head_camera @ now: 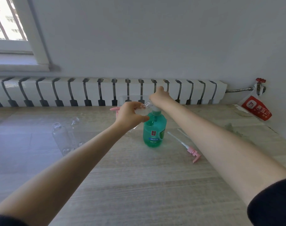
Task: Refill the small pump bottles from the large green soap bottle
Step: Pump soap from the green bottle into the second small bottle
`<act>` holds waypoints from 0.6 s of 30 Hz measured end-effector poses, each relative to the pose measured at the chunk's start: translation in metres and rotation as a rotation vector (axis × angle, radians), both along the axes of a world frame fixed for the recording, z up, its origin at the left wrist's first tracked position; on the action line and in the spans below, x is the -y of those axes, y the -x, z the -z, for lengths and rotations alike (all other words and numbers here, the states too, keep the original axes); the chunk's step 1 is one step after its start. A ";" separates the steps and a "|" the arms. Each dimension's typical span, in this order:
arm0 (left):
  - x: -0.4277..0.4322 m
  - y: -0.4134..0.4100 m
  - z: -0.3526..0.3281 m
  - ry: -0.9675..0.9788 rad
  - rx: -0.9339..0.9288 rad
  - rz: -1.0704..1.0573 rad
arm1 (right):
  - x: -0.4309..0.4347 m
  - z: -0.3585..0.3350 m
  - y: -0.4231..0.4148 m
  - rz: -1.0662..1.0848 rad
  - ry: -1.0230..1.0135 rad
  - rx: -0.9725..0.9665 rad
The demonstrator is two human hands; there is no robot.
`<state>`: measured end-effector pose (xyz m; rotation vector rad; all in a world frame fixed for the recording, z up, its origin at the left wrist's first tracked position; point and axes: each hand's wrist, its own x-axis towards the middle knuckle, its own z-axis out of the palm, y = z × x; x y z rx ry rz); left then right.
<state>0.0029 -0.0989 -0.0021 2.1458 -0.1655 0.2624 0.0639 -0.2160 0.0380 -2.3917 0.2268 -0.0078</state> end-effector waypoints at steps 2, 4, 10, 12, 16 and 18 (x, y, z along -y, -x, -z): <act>0.001 0.001 0.001 0.010 -0.005 0.002 | 0.000 0.004 -0.002 -0.009 0.000 0.011; 0.001 0.001 0.002 0.019 -0.007 0.005 | 0.001 0.006 -0.005 -0.021 0.001 0.023; -0.002 0.003 0.001 0.018 -0.011 0.002 | 0.002 0.008 -0.006 -0.026 0.025 0.028; -0.002 0.004 0.001 0.021 -0.015 0.005 | 0.003 0.007 -0.006 -0.027 0.018 0.011; -0.001 0.004 -0.001 0.022 -0.013 0.010 | 0.001 0.003 -0.002 -0.018 -0.011 -0.010; 0.000 0.004 -0.003 0.038 -0.013 0.014 | 0.002 0.000 -0.002 -0.014 -0.032 -0.008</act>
